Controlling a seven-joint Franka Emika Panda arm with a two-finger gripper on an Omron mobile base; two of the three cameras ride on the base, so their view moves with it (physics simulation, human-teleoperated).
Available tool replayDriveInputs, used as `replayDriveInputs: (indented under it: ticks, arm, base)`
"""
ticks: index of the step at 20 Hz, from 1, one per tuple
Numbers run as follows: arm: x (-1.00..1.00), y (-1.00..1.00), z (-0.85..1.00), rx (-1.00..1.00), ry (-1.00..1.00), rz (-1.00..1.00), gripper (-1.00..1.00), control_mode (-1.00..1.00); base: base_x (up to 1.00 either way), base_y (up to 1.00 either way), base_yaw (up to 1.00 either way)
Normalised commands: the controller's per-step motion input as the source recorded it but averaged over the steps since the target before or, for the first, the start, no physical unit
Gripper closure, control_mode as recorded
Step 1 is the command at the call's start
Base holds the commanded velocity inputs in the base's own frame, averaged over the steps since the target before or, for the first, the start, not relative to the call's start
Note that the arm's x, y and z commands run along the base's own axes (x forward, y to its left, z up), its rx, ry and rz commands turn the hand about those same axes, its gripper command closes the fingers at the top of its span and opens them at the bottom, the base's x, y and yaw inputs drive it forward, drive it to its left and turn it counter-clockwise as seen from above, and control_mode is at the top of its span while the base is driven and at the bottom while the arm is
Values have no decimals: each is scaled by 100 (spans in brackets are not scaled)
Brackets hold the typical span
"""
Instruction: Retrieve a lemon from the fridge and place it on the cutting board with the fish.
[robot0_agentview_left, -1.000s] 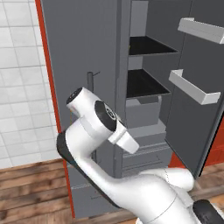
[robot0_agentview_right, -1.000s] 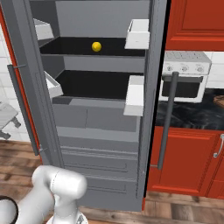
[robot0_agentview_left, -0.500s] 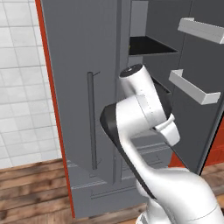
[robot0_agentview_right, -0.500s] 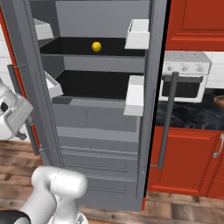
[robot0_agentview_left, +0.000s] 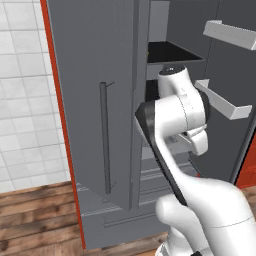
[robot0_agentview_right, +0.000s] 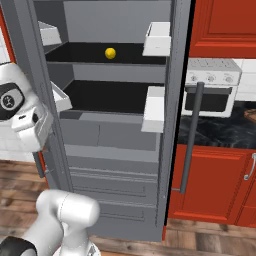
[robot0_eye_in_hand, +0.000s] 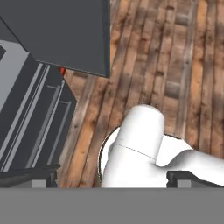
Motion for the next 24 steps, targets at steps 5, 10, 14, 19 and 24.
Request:
replayDriveInputs:
  ticks: [5,10,14,19,24]
  arm:
    - [55,-59,-33,40,5,14,-100,-100]
    - [52,-13,-58,32,3,16,-100,-100]
    - [70,1,-65,23,10,13,-100,-100]
    - [77,2,-45,20,4,11,-100,-100]
    - [74,21,-41,9,0,8,-100,-100]
  base:
    - [0,0,0]
    - [0,0,0]
    - [0,0,0]
    - [0,0,0]
    - [0,0,0]
